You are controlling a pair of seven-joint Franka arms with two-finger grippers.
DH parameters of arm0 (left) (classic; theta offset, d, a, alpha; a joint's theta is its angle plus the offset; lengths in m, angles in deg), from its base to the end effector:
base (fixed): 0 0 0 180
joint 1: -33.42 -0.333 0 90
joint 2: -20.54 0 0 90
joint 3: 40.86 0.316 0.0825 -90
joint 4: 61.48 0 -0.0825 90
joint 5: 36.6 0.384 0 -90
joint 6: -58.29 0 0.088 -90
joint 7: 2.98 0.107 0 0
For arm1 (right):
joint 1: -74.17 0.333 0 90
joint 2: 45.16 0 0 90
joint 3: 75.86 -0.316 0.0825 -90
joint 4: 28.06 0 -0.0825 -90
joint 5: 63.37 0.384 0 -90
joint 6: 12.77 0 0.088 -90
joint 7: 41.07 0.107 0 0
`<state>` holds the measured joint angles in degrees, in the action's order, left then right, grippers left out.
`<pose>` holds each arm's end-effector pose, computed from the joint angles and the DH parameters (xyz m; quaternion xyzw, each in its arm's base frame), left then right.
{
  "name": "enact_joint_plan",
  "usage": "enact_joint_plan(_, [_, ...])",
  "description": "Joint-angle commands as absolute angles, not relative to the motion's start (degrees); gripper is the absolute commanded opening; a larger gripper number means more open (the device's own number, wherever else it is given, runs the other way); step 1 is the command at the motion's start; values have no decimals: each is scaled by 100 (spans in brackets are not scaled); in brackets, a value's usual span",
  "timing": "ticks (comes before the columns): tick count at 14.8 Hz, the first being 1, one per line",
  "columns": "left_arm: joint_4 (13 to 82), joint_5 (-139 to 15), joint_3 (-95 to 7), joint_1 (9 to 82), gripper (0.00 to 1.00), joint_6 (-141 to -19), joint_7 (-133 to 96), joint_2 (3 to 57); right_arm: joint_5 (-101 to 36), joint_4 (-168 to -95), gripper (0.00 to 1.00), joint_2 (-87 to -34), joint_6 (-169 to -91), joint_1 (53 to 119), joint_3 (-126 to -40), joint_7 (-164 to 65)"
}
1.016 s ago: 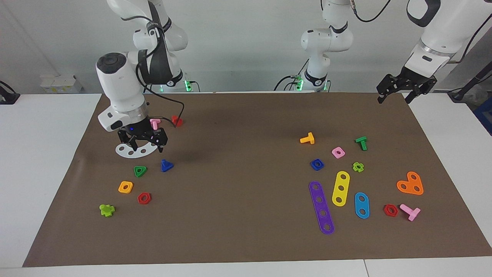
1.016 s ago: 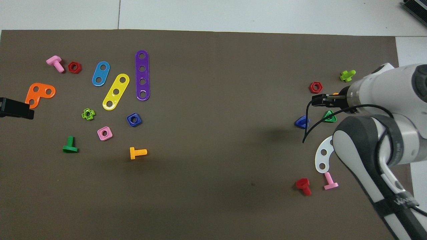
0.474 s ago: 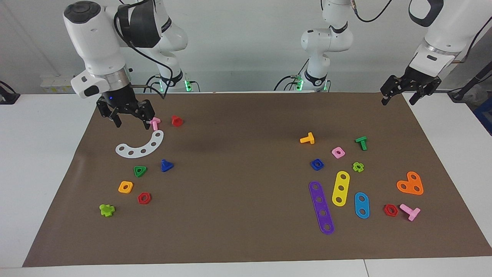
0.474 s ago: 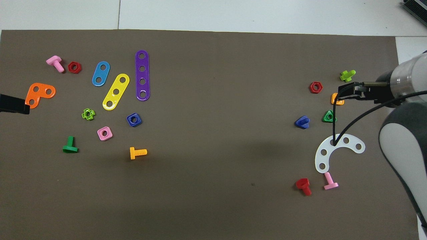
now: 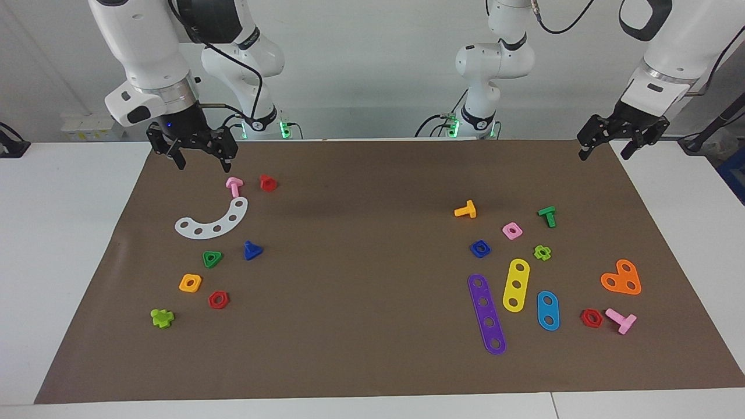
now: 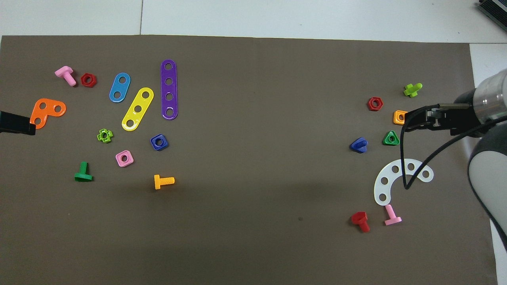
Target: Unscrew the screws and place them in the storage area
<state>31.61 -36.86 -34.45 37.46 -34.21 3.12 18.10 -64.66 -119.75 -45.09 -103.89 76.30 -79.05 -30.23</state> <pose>0.5449 0.0234 0.6261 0.9993 -0.0325 0.0163 0.0035 0.5532 0.0492 0.6130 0.9988 -0.0479 -0.0027 0.0118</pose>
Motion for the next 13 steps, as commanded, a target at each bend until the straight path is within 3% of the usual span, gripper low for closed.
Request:
enact_joint_plan(1, [3379,-3686,-3435,3746,100,-3540,255,1658,-6345,-12281,99,-4262,-10321,7610,-7902,-3184])
enact_joint_plan(13, [3379,-3678,-3435,3746,100,-3549,255,1649,-6345,-12378,99,-4235,-10523,7575,-7911,-3184])
